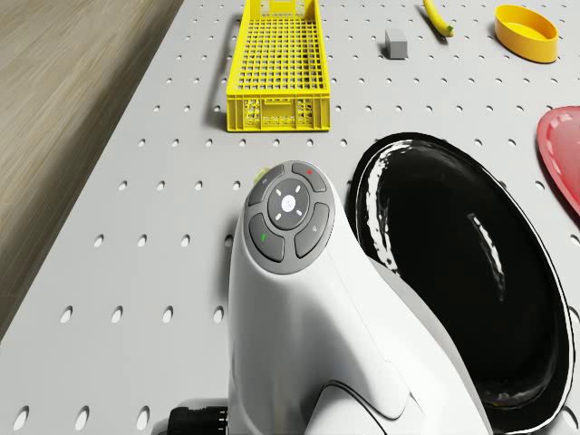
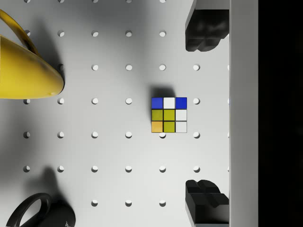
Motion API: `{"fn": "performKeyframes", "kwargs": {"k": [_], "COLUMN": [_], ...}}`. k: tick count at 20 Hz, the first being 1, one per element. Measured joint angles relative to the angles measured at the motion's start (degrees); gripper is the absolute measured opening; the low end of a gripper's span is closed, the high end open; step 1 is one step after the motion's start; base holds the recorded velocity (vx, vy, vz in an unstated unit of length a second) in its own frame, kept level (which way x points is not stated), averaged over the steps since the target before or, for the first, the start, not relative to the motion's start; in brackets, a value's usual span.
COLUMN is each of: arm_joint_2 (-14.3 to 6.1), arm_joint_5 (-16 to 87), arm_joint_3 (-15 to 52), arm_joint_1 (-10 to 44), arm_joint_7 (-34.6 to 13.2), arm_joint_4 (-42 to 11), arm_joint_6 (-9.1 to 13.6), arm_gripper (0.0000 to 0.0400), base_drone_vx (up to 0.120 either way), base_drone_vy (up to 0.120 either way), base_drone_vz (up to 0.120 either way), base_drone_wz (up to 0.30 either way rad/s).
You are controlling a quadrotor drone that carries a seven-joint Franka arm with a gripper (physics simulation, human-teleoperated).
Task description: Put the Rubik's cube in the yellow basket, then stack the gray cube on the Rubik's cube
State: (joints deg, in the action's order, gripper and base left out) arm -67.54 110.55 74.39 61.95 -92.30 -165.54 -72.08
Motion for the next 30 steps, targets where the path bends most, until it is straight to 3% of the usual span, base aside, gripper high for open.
{"fn": "performKeyframes", "kwargs": {"k": [14, 30], "arm_joint_2": [-3.7, -8.3], "arm_joint_5": [-1.9, 3.3], "arm_joint_3": [1.1, -5.4], "arm_joint_1": [1.2, 1.5], "arm_joint_7": [-1.1, -0.8], "arm_joint_4": [0.3, 1.8], "arm_joint_6": [-3.4, -10.0], "arm_gripper": [0.04, 0.04], "base_drone_vx": [0.014, 0.0], "base_drone_vy": [0.0, 0.0], "base_drone_vz": [-0.12, -0.002], "base_drone_wz": [0.0, 0.0]}}
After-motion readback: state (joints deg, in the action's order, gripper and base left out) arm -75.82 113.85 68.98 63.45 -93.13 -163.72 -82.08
